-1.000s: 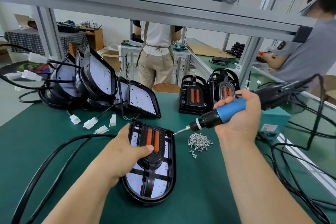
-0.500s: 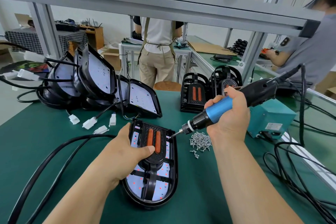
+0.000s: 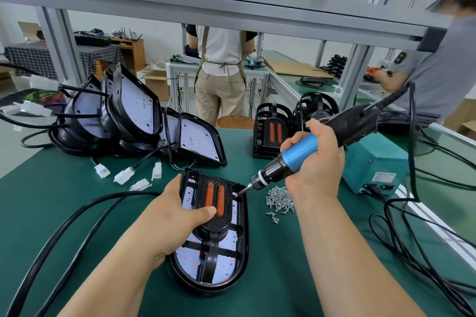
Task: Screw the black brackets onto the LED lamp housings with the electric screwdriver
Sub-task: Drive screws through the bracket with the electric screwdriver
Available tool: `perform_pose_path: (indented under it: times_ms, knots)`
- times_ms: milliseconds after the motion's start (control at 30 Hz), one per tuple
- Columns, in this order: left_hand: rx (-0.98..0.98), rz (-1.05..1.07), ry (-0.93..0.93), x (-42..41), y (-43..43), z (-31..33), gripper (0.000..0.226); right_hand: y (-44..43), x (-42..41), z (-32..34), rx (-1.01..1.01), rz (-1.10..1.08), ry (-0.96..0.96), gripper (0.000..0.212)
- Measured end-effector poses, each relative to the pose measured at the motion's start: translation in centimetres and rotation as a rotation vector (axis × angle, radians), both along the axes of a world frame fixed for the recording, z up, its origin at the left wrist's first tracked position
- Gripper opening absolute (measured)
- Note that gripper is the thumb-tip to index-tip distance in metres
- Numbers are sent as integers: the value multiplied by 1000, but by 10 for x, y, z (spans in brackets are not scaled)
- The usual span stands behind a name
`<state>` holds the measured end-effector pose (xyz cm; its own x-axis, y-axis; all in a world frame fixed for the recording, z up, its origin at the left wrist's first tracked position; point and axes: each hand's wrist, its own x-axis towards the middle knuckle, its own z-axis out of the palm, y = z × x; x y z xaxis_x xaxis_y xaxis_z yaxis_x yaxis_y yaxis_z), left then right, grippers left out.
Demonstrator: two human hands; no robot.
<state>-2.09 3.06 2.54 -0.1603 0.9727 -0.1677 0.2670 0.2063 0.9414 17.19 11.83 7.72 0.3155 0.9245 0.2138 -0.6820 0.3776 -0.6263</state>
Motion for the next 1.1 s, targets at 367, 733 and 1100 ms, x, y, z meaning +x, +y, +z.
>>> perform_pose_path:
  times_ms: [367, 733, 1100]
  knots:
    - [6, 0, 20, 2, -1, 3, 41, -7, -6, 5, 102, 50, -152, 25]
    - [28, 17, 62, 7, -1, 7, 40, -14, -12, 8, 164, 42, -282, 22]
    - [35, 19, 85, 8, -1, 9, 41, -13, -12, 9, 141, 38, -266, 26]
